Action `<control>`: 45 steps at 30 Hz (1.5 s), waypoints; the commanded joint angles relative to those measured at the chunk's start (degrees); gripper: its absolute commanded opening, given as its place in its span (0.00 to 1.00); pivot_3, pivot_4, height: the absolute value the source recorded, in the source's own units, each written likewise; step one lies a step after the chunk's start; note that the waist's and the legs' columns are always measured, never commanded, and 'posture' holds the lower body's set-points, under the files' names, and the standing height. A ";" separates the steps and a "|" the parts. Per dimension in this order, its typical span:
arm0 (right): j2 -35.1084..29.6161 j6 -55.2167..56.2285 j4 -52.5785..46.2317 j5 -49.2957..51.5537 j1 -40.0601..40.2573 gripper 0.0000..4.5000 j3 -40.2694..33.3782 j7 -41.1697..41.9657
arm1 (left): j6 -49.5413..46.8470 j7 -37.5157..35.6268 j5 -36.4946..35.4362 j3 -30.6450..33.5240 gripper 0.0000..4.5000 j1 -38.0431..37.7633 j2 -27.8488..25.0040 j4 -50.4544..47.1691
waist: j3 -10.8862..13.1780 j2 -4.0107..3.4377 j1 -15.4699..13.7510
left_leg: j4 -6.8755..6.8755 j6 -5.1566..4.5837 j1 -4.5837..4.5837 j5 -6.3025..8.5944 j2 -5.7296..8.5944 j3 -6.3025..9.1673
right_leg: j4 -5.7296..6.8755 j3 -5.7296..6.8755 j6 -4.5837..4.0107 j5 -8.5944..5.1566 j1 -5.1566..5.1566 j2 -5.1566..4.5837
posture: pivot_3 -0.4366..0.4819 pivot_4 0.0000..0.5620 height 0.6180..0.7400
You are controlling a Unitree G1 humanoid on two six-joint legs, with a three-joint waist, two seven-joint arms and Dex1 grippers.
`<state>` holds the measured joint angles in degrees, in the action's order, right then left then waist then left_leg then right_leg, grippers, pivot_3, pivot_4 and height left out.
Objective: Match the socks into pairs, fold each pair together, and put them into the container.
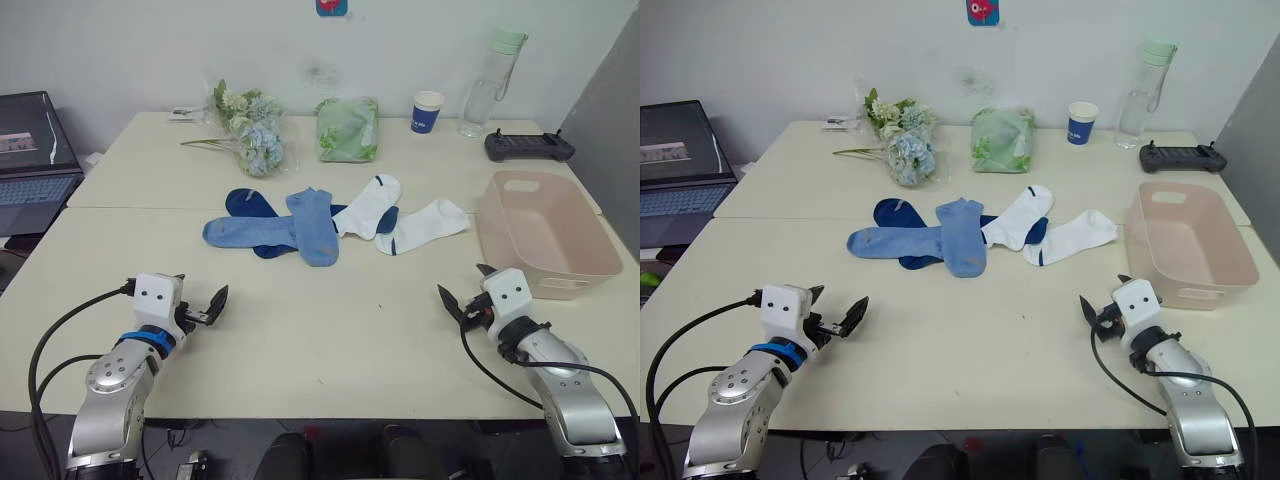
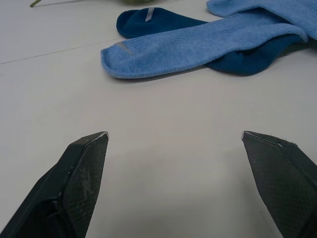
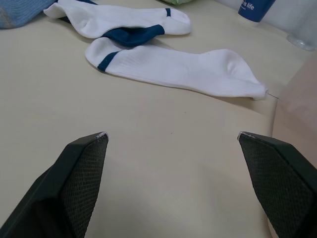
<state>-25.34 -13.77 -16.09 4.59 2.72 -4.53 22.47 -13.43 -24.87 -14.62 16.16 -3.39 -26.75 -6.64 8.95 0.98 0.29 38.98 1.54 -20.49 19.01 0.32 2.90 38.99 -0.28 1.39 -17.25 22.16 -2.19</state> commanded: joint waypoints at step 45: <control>-2.32 -4.37 -8.86 6.75 -6.17 1.00 3.42 9.86 | -8.28 -6.88 -9.20 -3.57 1.00 5.16 -0.10 -7.23 | 0.00 0.00 0.06 | 0.01 -0.01 0.01 -0.01 0.00 0.01 | 0.02 0.01 0.00 0.01 -0.02 0.01 | 0.48 0.27 1.00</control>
<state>-26.87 -17.36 -21.52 8.94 -1.67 -1.09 30.45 -20.75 -31.07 -22.66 13.65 0.34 -26.75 -11.35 8.96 0.98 0.34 38.99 1.53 -20.47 18.99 0.32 2.91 39.02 -0.25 1.38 -17.23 22.13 -2.18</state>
